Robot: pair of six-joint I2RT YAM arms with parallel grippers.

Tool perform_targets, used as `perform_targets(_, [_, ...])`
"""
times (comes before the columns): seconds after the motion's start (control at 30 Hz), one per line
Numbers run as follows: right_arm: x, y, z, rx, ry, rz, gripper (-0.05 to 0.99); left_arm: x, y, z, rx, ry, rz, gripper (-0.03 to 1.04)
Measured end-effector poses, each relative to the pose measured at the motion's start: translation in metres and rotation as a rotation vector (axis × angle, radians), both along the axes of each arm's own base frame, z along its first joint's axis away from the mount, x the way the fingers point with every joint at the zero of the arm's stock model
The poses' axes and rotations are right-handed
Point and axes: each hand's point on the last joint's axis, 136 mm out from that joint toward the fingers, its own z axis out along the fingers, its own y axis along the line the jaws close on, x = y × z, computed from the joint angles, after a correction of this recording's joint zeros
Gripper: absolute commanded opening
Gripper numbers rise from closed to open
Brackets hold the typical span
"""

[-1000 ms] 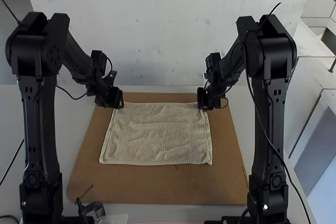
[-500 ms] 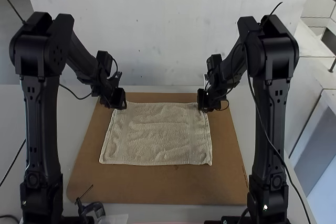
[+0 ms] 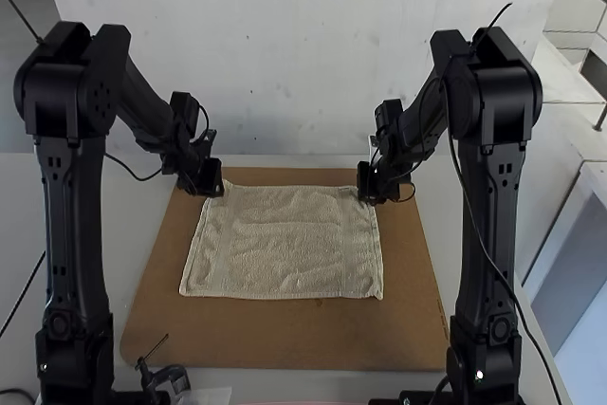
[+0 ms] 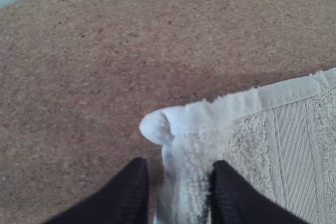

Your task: Fold the towel.

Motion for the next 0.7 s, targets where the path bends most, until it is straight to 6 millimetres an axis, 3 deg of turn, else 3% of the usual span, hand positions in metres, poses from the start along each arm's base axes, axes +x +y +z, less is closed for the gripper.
perform_targets(0.27, [-0.0002, 0.0, -0.0001, 0.001, -0.005, 0.0, 0.02, 0.0044, 0.007, 0.0021, -0.009, -0.014, 0.019, 0.01])
perform_targets(0.7, [-0.0002, 0.0001, 0.0004, 0.003, -0.009, 0.0, 0.02, 0.0063, 0.006, 0.0035, -0.015, -0.023, 0.018, 0.01])
